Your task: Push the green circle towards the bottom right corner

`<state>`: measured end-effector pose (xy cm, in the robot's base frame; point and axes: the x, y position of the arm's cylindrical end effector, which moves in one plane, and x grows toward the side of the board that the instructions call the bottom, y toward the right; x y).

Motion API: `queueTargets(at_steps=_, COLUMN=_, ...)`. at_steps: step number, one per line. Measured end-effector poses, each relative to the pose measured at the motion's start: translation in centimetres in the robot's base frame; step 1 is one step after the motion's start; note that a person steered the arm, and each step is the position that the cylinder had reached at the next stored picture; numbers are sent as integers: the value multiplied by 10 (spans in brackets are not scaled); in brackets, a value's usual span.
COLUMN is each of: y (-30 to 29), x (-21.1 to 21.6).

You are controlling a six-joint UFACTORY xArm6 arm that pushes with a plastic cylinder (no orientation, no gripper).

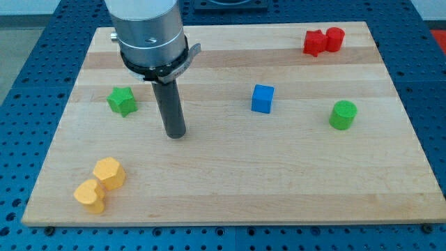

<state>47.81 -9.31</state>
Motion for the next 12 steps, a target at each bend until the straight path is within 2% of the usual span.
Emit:
queueTargets(at_steps=3, y=184, x=-20)
queueTargets(at_steps=5, y=219, x=-59)
queueTargets(at_steps=7, y=283, x=-84)
queueTargets(at_steps=12, y=283, x=-33)
